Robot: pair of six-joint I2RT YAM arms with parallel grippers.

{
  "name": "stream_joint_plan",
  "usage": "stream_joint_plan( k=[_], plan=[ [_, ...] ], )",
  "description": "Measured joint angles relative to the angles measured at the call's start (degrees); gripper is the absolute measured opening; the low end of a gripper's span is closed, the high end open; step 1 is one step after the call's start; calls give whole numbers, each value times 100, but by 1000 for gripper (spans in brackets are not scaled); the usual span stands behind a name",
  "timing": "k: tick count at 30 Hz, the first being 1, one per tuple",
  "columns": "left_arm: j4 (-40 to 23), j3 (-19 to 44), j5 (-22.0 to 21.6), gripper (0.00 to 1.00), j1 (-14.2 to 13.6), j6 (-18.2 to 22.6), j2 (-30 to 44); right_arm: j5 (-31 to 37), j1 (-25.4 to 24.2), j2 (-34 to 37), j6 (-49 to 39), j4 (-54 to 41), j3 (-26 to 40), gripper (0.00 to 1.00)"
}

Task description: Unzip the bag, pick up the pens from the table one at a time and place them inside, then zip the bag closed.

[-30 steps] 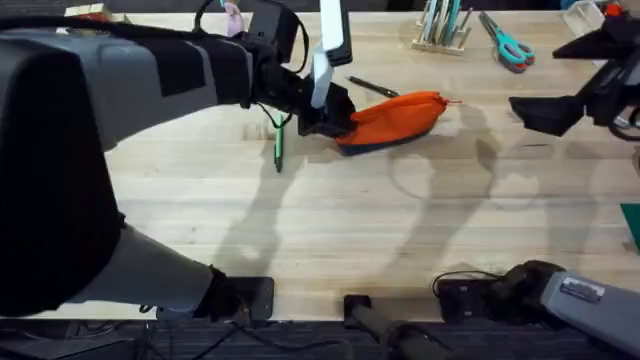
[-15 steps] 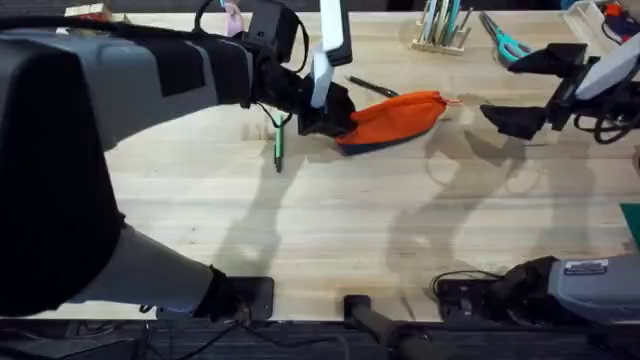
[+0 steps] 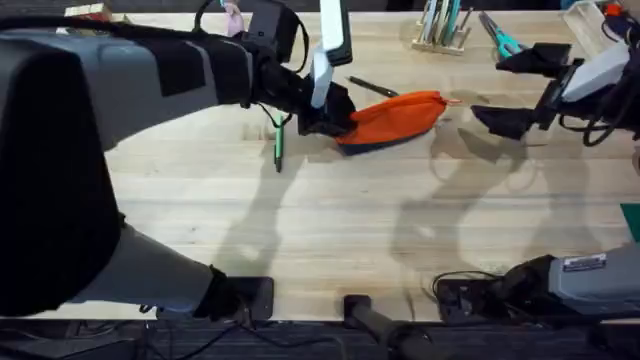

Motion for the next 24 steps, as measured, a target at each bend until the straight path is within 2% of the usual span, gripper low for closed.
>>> stream_joint_plan(
  k=[9, 24],
  plan=[
    [2, 0, 0, 42, 0, 0, 0, -163, 24, 28, -26, -648, 0, 995],
    [2, 0, 0, 42, 0, 0, 0, -163, 24, 26, -42, -690, 0, 996]
  ],
)
